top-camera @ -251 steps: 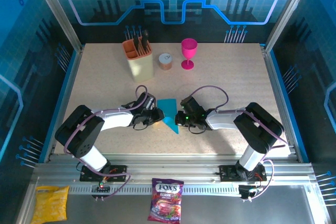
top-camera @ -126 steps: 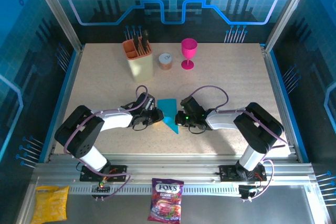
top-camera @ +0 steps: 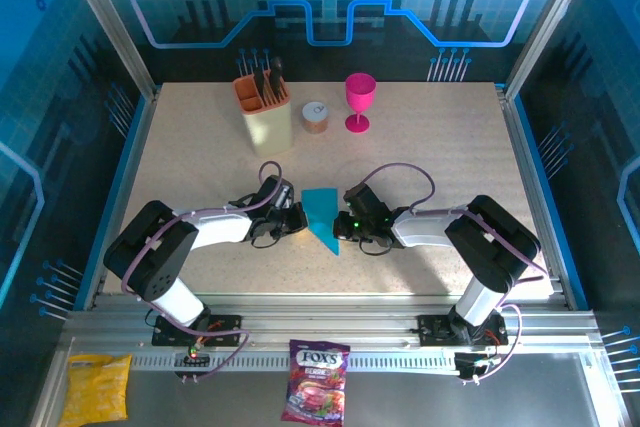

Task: Fold a paper plane with a square sheet of paper (pick it up from the middle)
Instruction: Fourth fold the wing at the center of the table.

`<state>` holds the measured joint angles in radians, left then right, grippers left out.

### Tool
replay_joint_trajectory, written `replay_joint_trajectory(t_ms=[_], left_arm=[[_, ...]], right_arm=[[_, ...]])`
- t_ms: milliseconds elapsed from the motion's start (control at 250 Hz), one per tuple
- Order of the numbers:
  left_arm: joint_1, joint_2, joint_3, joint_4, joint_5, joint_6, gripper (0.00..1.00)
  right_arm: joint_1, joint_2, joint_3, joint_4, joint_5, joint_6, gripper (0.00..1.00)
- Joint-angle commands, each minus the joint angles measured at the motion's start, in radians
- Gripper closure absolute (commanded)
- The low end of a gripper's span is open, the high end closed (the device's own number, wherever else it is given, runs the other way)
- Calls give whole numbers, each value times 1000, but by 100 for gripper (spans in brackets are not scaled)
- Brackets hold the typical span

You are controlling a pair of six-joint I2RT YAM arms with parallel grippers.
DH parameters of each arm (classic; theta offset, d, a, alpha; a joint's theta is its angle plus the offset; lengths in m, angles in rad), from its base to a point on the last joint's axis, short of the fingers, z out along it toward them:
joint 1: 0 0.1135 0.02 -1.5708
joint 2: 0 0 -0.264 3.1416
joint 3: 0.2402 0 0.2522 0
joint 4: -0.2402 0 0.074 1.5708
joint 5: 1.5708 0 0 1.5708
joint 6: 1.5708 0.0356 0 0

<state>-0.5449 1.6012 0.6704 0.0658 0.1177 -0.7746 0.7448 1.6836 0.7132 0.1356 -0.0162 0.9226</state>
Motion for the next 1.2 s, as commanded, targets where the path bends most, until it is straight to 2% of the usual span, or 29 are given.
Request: replay_joint_trajectory(t_ms=[0, 260, 423, 555, 731, 947, 1194], left_arm=[[8, -36, 0, -6, -9, 30, 98], [9, -76, 0, -28, -2, 33, 100], [8, -81, -13, -28, 14, 11, 100], [7, -95, -34, -26, 19, -26, 100], [-22, -143, -64, -49, -10, -139, 100], [-133, -197, -67, -133, -142, -348, 100], [-179, -200, -51, -196, -212, -497, 100]], right_arm=[[-12, 52, -19, -128, 15, -17, 100], [-16, 44, 11, -147, -1, -47, 100], [-38, -42, 56, -204, -28, -127, 100], [-33, -131, 97, -276, -28, -199, 85], [49, -164, 137, -351, 23, -271, 75], [182, -126, 143, -334, 122, -313, 69], [265, -88, 152, -337, 213, -337, 63]])
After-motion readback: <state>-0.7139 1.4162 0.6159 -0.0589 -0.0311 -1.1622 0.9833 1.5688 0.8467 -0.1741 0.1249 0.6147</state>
